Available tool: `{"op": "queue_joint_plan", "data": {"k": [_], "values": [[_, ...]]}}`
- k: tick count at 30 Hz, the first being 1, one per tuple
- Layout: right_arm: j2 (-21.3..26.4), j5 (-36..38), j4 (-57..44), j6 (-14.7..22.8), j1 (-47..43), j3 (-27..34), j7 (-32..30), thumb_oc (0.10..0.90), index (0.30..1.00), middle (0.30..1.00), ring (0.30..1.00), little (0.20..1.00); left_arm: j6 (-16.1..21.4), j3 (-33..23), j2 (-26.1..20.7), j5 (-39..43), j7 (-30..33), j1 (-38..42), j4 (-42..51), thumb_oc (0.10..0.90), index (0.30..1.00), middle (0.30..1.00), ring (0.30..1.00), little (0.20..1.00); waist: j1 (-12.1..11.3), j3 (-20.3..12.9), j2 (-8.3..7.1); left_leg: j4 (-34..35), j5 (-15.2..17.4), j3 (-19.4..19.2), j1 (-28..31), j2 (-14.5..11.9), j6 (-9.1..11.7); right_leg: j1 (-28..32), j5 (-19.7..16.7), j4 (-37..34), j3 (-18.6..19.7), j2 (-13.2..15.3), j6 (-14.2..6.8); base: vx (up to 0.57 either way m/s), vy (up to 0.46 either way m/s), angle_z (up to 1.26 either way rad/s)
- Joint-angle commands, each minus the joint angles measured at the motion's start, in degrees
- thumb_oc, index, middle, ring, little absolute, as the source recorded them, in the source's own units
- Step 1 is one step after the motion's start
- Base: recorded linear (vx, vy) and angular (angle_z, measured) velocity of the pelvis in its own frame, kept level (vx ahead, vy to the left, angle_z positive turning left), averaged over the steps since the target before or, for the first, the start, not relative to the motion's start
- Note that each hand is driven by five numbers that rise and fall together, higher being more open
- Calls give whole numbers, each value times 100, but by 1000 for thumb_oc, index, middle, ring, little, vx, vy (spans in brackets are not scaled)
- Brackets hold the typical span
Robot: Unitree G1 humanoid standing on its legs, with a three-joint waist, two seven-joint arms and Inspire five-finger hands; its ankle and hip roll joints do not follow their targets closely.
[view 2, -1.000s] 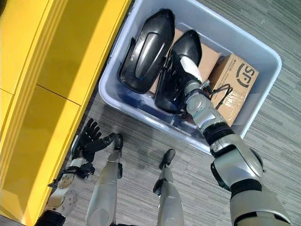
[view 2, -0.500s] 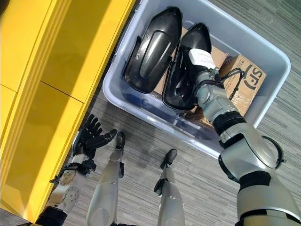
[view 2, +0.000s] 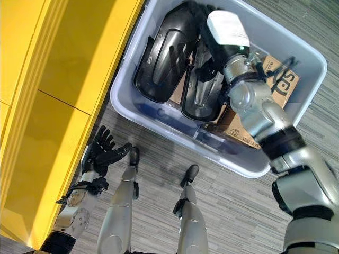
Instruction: Move parts from the plastic box to the shelf.
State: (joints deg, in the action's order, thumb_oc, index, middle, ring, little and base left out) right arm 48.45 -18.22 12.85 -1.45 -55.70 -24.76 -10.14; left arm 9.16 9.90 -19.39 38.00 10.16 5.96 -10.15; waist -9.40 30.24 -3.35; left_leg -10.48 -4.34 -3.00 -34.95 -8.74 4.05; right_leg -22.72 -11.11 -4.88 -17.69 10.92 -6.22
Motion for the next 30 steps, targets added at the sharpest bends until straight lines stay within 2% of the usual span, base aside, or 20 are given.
{"op": "queue_joint_plan", "data": {"k": [1,2,7,15,25,30], "values": [[542,-380,-269,196,-213,374,-351,900,1000,1000,1000,1000,330,-212,-292,-43,69,-289,687,900,1000,1000,1000,1000,146,-107,-144,29,-33,-82,-225,-114,87,1324,802,323,-26,395,-518,0,0,0],[507,-396,-684,281,139,732,-391,900,1000,1000,1000,1000,319,-299,-270,-65,88,-354,747,900,1000,1000,1000,1000,191,-103,-128,19,-28,-86,-239,-117,84,1320,804,322,-30,393,-524,0,0,0],[298,-436,-1381,400,893,1304,-368,900,1000,1000,1000,1000,282,-366,-297,-155,96,-476,809,900,1000,1000,1000,1000,229,-128,-135,2,-10,-101,-269,-109,74,1312,819,310,-26,396,-529,0,0,0],[-254,-407,-1846,491,1755,1731,-305,900,1000,1000,1000,1000,228,-423,-218,-197,130,-619,826,900,1000,1000,1000,1000,301,-153,-150,-23,8,-121,-303,-110,43,1273,810,305,-3,381,-539,-1,0,0],[-891,-543,-1914,506,1987,1549,-329,900,1000,1000,1000,1000,231,-429,-172,-269,206,-648,811,900,1000,1000,1000,1000,328,-145,-131,-10,-13,-140,-341,-114,43,1255,835,287,-8,359,-537,0,0,0],[-976,-631,-1879,475,1940,1418,-319,900,1000,1000,1000,1000,243,-433,-167,-273,249,-652,812,900,1000,1000,1000,1000,323,-136,-141,-23,-17,-126,-374,-111,42,1247,850,290,-6,343,-531,0,0,0]]}}
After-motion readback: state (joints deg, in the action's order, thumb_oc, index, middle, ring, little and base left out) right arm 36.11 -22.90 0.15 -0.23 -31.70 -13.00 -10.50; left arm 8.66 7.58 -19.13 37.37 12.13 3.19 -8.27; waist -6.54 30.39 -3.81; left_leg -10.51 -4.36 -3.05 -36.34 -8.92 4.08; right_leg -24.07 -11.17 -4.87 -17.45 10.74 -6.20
